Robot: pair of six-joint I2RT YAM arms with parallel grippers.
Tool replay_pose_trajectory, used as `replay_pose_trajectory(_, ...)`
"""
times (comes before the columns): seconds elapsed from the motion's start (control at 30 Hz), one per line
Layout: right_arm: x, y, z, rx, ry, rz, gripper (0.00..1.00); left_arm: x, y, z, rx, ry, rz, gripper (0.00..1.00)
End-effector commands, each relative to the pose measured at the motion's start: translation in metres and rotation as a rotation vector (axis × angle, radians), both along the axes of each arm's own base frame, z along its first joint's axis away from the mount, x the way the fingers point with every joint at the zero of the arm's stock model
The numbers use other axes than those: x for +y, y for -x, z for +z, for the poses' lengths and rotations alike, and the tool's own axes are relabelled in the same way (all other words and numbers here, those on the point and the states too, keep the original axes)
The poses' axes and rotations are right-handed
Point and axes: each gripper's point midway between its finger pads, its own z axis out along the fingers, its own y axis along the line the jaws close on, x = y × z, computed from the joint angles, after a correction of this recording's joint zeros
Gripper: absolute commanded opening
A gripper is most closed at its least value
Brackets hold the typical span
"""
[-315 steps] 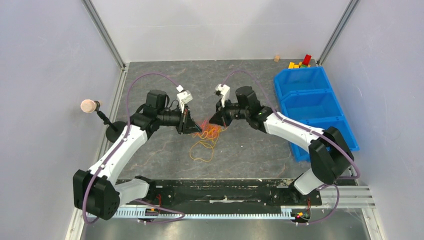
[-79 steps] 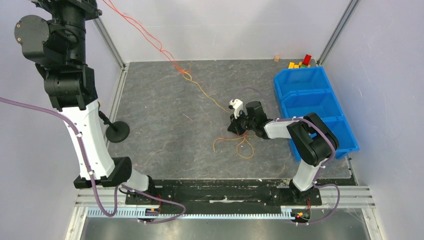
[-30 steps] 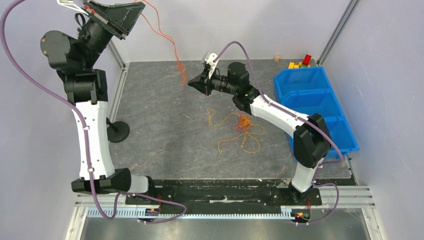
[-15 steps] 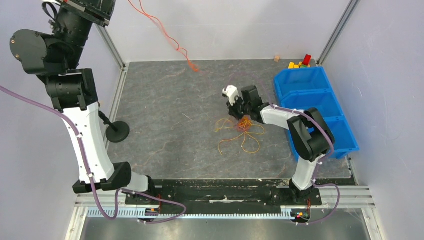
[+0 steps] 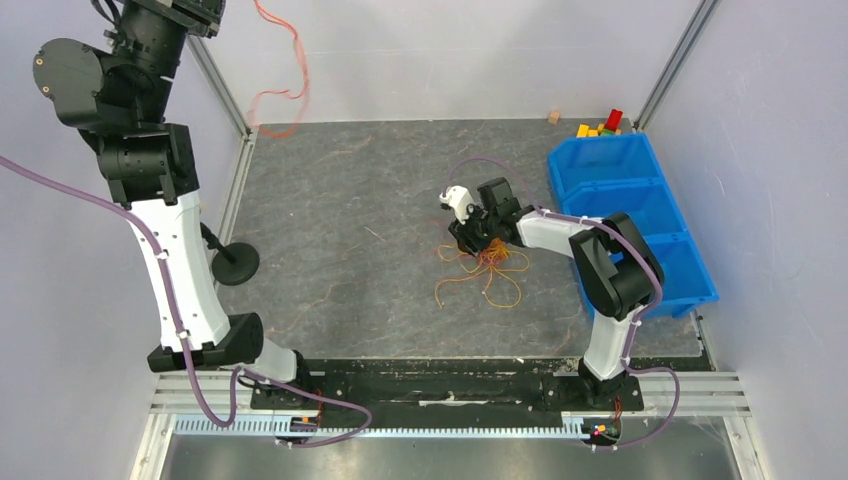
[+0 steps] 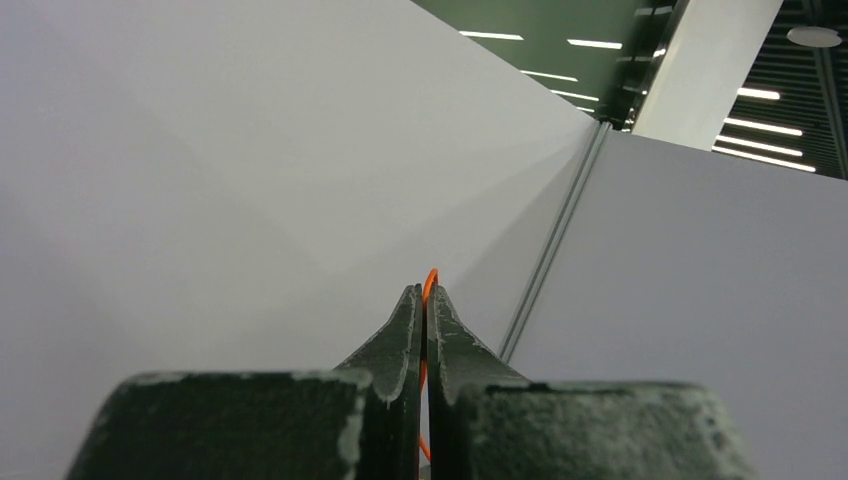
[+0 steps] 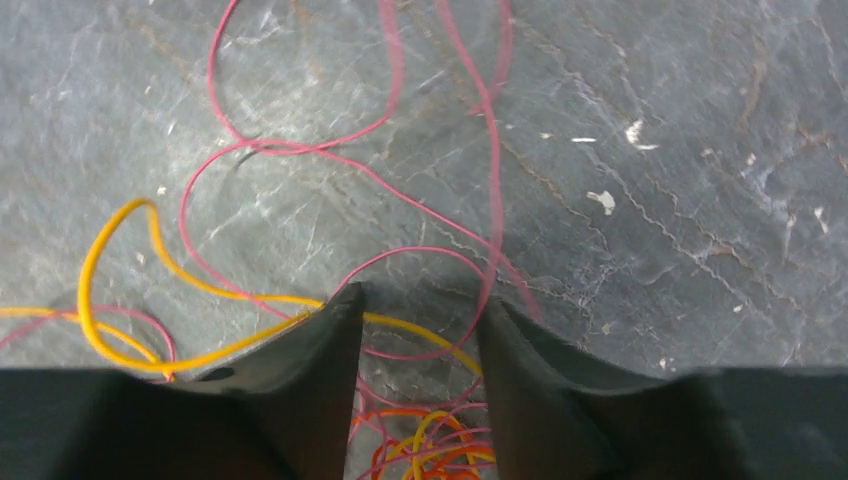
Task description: Untangle the cables
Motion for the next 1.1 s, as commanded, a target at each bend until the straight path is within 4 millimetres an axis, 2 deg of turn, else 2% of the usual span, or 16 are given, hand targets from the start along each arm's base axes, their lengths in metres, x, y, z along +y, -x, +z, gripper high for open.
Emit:
replay_pose_trajectory(0.0,0.017,0.014,0.042,0.040,-0.104,0.063,0.62,-0.008,-0.006,-0.022,0.062,-0.011,-0.066,0.02)
replay_pose_trajectory(0.07,0.026,0.004,0.080,-0.008,-0.172,0.042,0.78,-0.014,-0.011,-0.041,0.117,-0.010,-0.109,0.02)
replay_pose_trajectory(0.2,0.033,-0.002,0.156,-0.088,-0.272,0.039,0.96,-0.033,-0.032,-0.099,0.259,-0.026,-0.207,0.02)
replay_pose_trajectory(0.3,0.028,-0.004,0.202,-0.154,-0.311,0.026,0.98,-0.052,-0.039,-0.140,0.313,-0.104,-0.232,0.02)
replay_pose_trajectory(0.33,0.025,-0.004,0.213,-0.169,-0.317,0.023,0.98,-0.068,-0.037,-0.150,0.323,-0.132,-0.253,0.02)
replay_pose_trajectory(0.5,0.013,0.008,0.277,-0.264,-0.375,0.047,0.98,-0.097,-0.040,-0.198,0.380,-0.235,-0.265,0.02)
replay_pose_trajectory(0.57,0.017,0.017,0.309,-0.300,-0.440,0.069,0.98,-0.112,-0.037,-0.215,0.404,-0.266,-0.304,0.02)
replay_pose_trajectory(0.67,0.026,0.017,0.352,-0.331,-0.540,0.045,0.98,-0.135,-0.027,-0.237,0.434,-0.294,-0.360,0.02)
replay_pose_trajectory(0.73,0.034,0.014,0.370,-0.328,-0.579,0.028,0.98,-0.148,-0.022,-0.249,0.462,-0.299,-0.402,0.02)
replay_pose_trajectory(0.87,0.052,0.018,0.391,-0.347,-0.635,0.065,0.98,-0.173,-0.013,-0.263,0.500,-0.305,-0.476,0.02)
replay_pose_trajectory(1.0,0.065,0.031,0.405,-0.390,-0.686,0.146,0.98,-0.194,-0.003,-0.268,0.518,-0.312,-0.547,0.02)
replay_pose_trajectory(1.07,0.068,0.035,0.406,-0.393,-0.694,0.164,0.98,-0.203,0.005,-0.269,0.514,-0.325,-0.585,0.02)
